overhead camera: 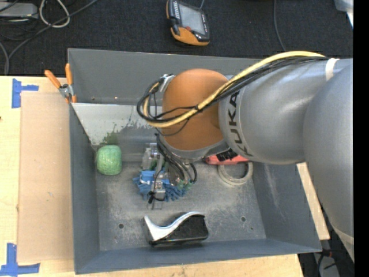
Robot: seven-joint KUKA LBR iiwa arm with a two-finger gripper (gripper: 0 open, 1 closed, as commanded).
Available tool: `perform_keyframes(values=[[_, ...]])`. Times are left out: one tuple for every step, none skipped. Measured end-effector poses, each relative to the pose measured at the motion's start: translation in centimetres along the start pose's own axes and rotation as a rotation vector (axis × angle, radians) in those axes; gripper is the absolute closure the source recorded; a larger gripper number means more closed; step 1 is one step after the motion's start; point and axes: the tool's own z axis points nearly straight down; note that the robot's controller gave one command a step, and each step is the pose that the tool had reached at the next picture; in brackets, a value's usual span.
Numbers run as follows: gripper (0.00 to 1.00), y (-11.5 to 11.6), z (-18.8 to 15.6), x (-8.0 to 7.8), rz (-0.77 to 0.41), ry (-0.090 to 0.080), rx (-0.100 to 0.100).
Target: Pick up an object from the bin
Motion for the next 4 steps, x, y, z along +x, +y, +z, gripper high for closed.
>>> perform_keyframes(values=[[0.0, 0.0, 0.0, 0.0, 0.0, 0.0, 0.0], [0.0, 5.4, 2.5, 0.9, -0.455, 0.001, -0.001], [0.0, 0.2, 3.3, 1.3, -0.134, 0.003, 0.001], [0.0, 1.4, 3.9, 0.6, -0.278, 0.0, -0.002]])
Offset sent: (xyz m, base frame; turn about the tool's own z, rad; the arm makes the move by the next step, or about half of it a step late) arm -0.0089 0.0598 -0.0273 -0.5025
